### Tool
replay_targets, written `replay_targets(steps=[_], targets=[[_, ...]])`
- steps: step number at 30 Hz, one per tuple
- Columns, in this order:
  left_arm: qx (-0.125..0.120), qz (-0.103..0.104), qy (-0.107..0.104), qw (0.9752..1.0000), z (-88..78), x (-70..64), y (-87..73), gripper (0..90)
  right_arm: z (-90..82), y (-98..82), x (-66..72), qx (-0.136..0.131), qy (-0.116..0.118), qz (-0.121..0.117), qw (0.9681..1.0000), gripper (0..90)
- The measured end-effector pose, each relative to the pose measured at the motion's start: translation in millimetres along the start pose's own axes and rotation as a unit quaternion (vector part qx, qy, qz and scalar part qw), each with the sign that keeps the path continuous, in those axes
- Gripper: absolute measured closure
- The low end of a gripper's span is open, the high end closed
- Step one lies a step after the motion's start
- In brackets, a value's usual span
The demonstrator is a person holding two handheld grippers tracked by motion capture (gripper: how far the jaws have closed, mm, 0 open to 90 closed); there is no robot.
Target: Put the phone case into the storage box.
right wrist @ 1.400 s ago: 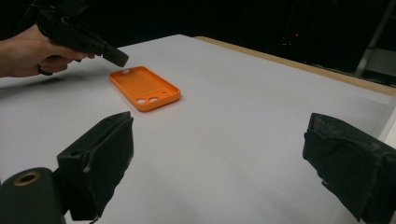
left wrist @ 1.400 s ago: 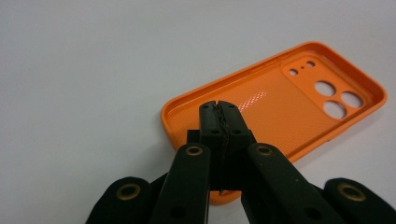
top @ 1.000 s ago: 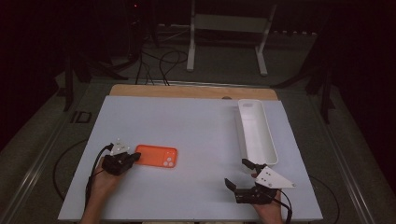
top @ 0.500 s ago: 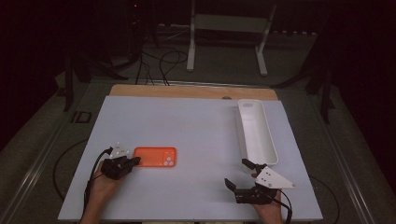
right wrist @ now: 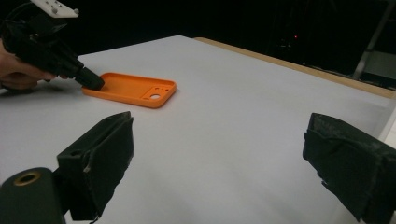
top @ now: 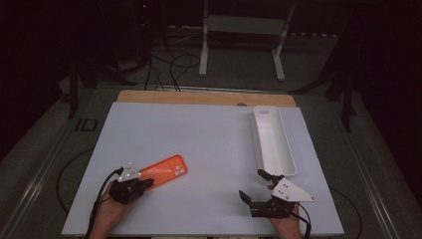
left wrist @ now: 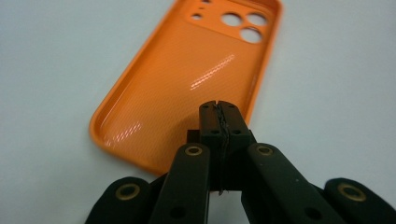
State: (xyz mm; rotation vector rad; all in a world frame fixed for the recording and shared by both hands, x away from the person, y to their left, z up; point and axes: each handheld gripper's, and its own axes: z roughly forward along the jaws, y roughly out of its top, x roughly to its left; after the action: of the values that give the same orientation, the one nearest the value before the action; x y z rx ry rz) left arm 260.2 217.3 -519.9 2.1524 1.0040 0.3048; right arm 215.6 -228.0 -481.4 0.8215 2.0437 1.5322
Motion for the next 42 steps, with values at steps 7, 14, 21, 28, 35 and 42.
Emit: replay_targets(steps=[7,14,21,28,35,42], targets=[[0.001,0.016,-0.03,0.9994,2.4,-15.8,-0.1,89.9,0.4,-0.2,0.2,0.0,0.002,0.0,1.0,8.6],[0.001,0.024,-0.043,0.9988,4.5,-20.9,1.0,89.9,1.0,-0.5,1.0,0.001,0.004,0.001,1.0,8.6],[-0.002,0.023,-0.047,0.9986,4.6,-19.6,0.6,89.4,1.5,-0.9,1.0,0.002,0.004,-0.002,1.0,8.6],[-0.02,0.017,-0.048,0.9985,0.6,-17.1,1.5,81.8,1.1,-0.9,0.5,0.001,0.003,-0.003,1.0,8.6],[-0.079,0.003,-0.037,0.9962,-15.8,-11.9,4.8,74.0,1.1,-1.4,0.2,-0.001,0.001,-0.005,1.0,8.6],[-0.171,-0.01,0.002,0.9853,-42.0,-4.8,8.2,62.7,0.9,-1.7,-0.9,-0.003,0.002,-0.006,1.0,8.7]])
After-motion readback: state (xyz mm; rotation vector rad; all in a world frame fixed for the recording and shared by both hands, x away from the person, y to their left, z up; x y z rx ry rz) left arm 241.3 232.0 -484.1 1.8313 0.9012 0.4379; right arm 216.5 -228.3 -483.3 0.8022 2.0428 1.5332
